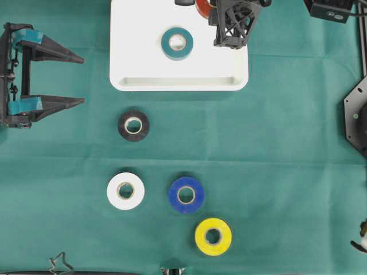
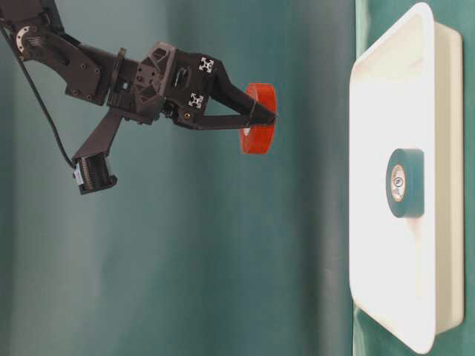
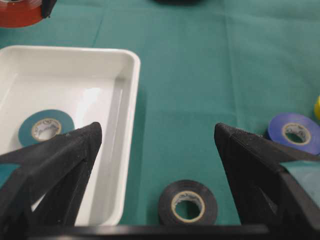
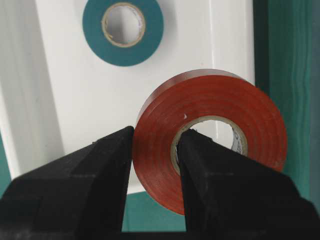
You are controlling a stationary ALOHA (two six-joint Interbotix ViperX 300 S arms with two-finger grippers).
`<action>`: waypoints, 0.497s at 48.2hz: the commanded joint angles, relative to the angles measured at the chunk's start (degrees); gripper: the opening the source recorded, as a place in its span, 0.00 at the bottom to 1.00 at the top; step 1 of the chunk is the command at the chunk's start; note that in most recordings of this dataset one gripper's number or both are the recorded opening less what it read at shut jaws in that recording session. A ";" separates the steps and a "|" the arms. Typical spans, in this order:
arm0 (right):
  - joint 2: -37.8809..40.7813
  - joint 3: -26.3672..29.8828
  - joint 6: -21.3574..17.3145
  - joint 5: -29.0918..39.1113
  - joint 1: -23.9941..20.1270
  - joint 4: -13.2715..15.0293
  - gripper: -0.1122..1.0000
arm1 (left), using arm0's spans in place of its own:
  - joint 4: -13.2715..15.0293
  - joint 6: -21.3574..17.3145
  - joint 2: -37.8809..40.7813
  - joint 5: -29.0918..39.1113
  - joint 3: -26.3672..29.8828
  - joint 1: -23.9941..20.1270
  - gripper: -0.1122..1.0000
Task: Pick up the tape from a random location and place it into the white case.
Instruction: 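Lower the red roll beside the teal roll and open the right gripper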
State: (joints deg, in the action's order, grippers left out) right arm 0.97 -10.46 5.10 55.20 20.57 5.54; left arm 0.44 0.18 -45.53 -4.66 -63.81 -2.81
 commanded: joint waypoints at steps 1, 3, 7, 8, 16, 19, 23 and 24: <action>-0.88 1.14 0.09 -0.35 -0.09 -0.09 0.36 | 0.09 0.00 0.18 -0.18 1.23 0.09 0.98; -0.88 1.05 0.09 -0.44 -0.09 -0.09 0.36 | 0.09 0.00 0.18 -0.18 1.23 0.09 0.98; -0.79 1.05 0.09 -0.44 -0.09 -0.09 0.36 | 0.09 0.00 0.18 -0.18 1.23 0.00 0.98; -0.88 1.05 0.09 -0.44 -0.09 -0.09 0.36 | 0.09 0.00 0.18 -0.18 1.23 0.00 0.98; -0.79 0.70 0.09 -0.97 -0.09 -0.09 0.36 | 0.09 0.09 0.18 -0.18 1.23 0.00 0.98; -0.79 0.00 0.00 -1.67 -0.09 -0.09 0.36 | 0.09 0.09 0.18 -0.09 1.23 0.00 0.98; -0.79 -1.32 -0.09 -3.34 -0.09 -0.09 0.36 | 0.00 0.00 0.18 -0.09 1.23 0.09 0.98; -0.79 -1.76 -0.18 -3.87 -0.09 -0.09 0.36 | 0.09 0.09 0.18 -0.18 1.23 0.00 0.98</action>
State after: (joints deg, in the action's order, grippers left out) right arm 0.97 -11.95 5.10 52.91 20.48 5.54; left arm 0.44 0.18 -45.44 -4.57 -63.81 -2.81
